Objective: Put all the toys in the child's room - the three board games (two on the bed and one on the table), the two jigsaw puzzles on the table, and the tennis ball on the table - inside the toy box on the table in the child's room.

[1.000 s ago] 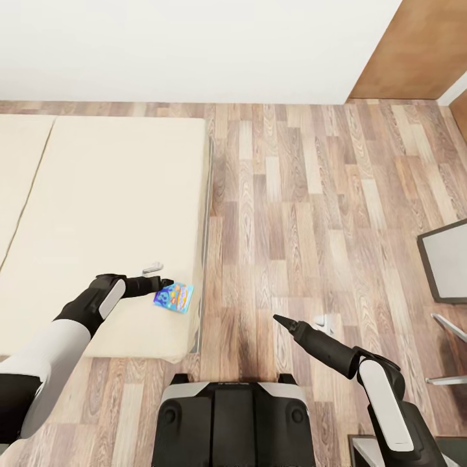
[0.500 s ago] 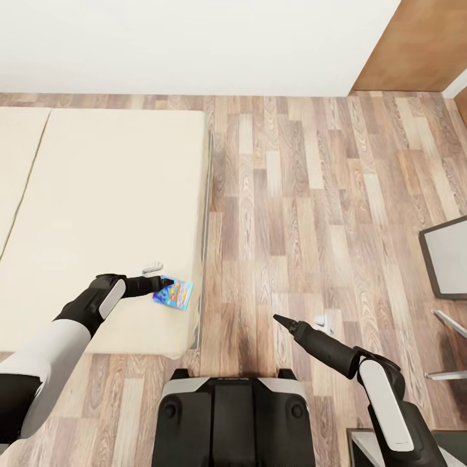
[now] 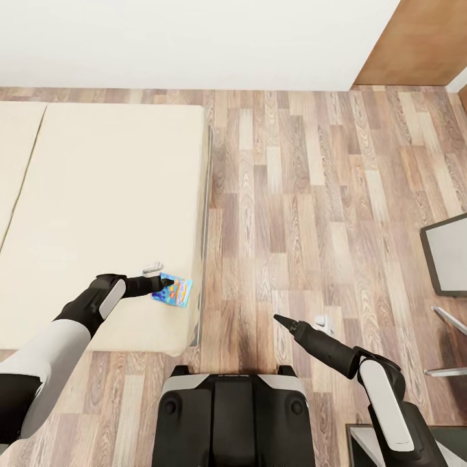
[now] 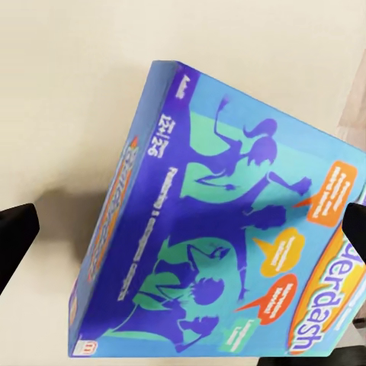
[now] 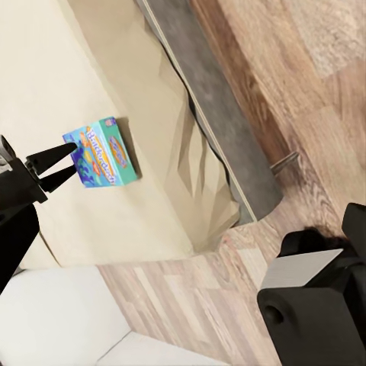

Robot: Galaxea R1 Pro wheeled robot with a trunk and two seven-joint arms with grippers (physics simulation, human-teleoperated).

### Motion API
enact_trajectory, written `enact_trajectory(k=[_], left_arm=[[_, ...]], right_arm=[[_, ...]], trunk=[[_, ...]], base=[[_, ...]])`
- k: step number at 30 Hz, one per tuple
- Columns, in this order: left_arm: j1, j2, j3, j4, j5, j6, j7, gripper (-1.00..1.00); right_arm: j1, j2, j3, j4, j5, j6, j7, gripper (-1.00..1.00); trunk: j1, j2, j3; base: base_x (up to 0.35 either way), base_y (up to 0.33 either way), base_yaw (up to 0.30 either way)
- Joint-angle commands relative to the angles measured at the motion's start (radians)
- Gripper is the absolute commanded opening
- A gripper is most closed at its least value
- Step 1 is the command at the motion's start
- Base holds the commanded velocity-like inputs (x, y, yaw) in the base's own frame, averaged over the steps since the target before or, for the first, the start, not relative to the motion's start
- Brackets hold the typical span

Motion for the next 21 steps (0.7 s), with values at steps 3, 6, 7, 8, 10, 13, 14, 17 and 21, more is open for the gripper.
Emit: enact_trajectory(k=[3, 6, 7, 8, 10, 13, 14, 17, 21], left_arm=[[0.000, 0.001, -0.005, -0.001, 0.002, 0.003, -0.001, 1.00], [0.000, 0.001, -0.005, -0.001, 0.002, 0.003, -0.001, 1.00], [0.000, 0.001, -0.006, -0.001, 0.002, 0.003, -0.001, 1.00], [0.000, 0.001, -0.006, -0.001, 0.002, 0.003, -0.001, 1.00], [0.000, 0.001, -0.006, -0.002, 0.002, 0.003, -0.001, 1.00], [0.000, 0.001, -0.006, -0.002, 0.002, 0.003, -0.001, 1.00], [0.000, 0.001, -0.006, -0.001, 0.002, 0.003, -0.001, 1.00], [0.000, 0.001, -0.006, -0.001, 0.002, 0.003, -0.001, 1.00], [0.000, 0.001, -0.006, -0.001, 0.002, 0.003, -0.001, 1.00]], right_arm=[[0.000, 0.000, -0.002, -0.001, 0.007, 0.006, 0.008, 1.00], [0.000, -0.001, -0.002, -0.001, 0.007, 0.006, 0.008, 1.00], [0.000, -0.001, -0.002, -0.001, 0.007, 0.006, 0.008, 1.00], [0.000, -0.001, -0.002, -0.001, 0.007, 0.005, 0.008, 1.00], [0.000, -0.001, -0.002, -0.001, 0.007, 0.006, 0.008, 1.00], [0.000, -0.001, -0.002, -0.001, 0.008, 0.006, 0.008, 1.00], [0.000, -0.001, -0.002, -0.001, 0.008, 0.006, 0.008, 1.00], [0.000, -0.001, -0.002, -0.001, 0.007, 0.006, 0.008, 1.00], [-0.001, -0.001, -0.002, -0.001, 0.007, 0.006, 0.008, 1.00]], trunk=[[0.001, -0.002, -0.001], [0.001, -0.002, -0.001], [0.001, -0.002, -0.001], [0.001, -0.002, -0.001], [0.001, -0.002, -0.001], [0.001, -0.002, -0.002], [0.001, -0.002, -0.002], [0.001, -0.002, -0.002], [0.001, -0.002, -0.002]], base=[[0.000, -0.019, 0.000], [0.000, -0.142, 0.000], [0.000, -0.213, 0.000], [0.000, -0.189, 0.000], [0.000, -0.103, 0.000], [0.000, -0.035, 0.000], [0.000, -0.013, 0.000], [0.000, -0.007, 0.000], [0.000, -0.002, 0.000]])
